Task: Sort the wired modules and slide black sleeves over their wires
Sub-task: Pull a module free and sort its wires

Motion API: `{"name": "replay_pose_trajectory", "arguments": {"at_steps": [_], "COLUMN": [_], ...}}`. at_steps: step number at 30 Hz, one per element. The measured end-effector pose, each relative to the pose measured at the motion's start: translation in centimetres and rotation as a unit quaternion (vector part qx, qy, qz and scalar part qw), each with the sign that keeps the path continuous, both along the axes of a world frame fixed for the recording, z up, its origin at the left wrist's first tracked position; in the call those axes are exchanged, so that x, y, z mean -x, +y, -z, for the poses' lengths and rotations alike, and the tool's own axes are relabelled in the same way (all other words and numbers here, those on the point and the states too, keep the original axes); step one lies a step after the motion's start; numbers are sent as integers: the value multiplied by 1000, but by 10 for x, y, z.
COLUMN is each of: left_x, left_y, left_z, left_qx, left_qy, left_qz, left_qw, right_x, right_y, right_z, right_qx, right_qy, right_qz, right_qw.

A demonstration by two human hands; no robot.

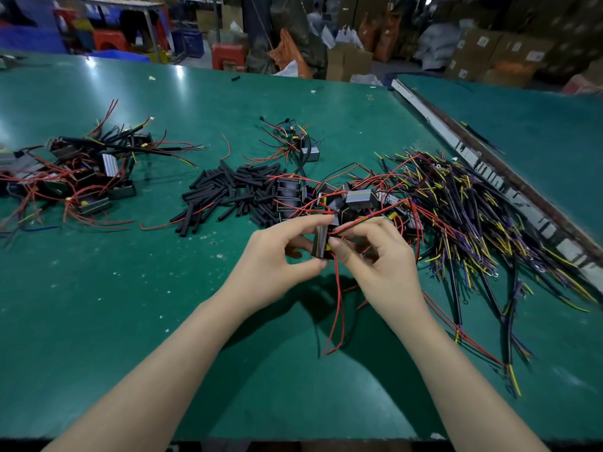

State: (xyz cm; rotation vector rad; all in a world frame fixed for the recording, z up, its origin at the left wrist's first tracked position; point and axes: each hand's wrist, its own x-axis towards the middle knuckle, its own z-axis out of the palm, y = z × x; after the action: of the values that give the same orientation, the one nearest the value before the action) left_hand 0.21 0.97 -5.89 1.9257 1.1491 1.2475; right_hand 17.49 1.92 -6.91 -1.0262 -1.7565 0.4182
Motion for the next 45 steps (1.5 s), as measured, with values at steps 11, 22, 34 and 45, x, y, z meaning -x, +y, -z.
{"name": "replay_pose_trajectory", "arguments": {"at_steps": [11,22,34,45], "left_x": [-7,-11,-18,-19], "left_y": [-4,-5,-6,-1], "left_z": [2,1,2,9], "left_qx": [-63,-83,112,113], "left_qy": [24,50,-136,-128], "left_qz": [-28,-1,44,42], "left_qw": [997,995,983,984], "right_x": [10,9,12,17], "right_y": [-2,0,-3,-2], "right_z": [0,-3,1,2], "right_qx": [347,343,275,259], "right_qy": [231,348,243,207], "right_qz": [-149,-175,-71,-32], "right_qw": [897,855,928,943]}}
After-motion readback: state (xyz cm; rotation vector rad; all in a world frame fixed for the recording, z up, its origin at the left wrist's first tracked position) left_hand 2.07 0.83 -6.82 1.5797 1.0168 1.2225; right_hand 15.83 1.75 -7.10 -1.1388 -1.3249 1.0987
